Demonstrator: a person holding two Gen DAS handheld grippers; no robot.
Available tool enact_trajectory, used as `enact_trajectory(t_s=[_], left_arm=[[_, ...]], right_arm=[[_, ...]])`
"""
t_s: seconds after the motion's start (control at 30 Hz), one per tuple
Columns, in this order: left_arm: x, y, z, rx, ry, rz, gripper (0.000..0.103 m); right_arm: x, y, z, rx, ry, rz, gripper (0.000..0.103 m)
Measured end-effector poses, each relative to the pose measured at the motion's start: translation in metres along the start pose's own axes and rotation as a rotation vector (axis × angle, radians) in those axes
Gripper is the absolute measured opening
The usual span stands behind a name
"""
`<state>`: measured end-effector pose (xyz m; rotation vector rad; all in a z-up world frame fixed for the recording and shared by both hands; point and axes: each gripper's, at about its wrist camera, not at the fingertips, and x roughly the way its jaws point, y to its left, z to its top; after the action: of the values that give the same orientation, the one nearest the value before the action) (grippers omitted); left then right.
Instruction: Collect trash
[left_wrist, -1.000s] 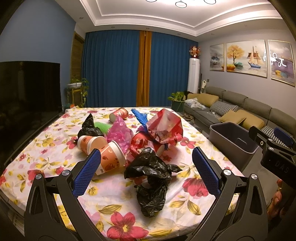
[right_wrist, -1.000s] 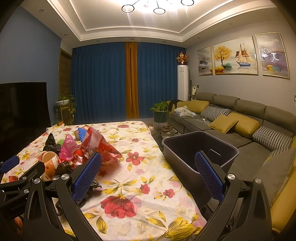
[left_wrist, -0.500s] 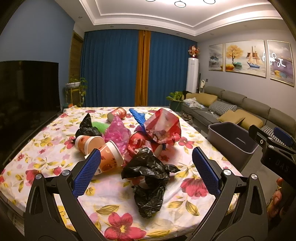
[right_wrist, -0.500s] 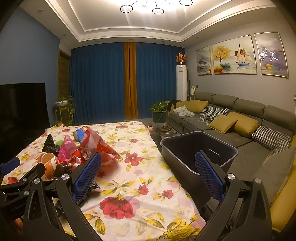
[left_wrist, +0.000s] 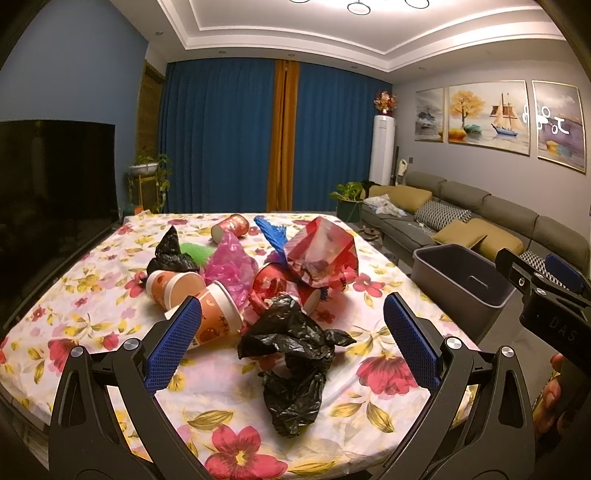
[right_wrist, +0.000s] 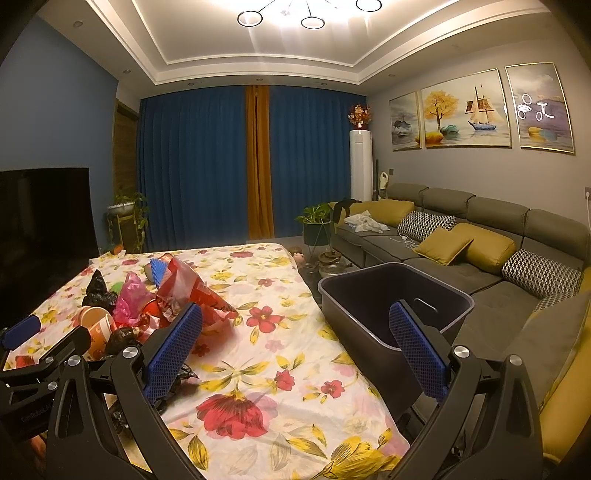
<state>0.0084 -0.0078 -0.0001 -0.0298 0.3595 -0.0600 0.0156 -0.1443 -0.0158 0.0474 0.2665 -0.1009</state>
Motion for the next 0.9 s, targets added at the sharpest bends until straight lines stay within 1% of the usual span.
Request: enact_trajectory(t_s=[0.9], left_arm=[[0.0072, 0.0035, -0.0014, -0.004, 0.003, -0.013, 0.097]], right_arm=[[0.0057, -0.0029, -0.0032, 0.005, -0.006, -0.010, 0.098]])
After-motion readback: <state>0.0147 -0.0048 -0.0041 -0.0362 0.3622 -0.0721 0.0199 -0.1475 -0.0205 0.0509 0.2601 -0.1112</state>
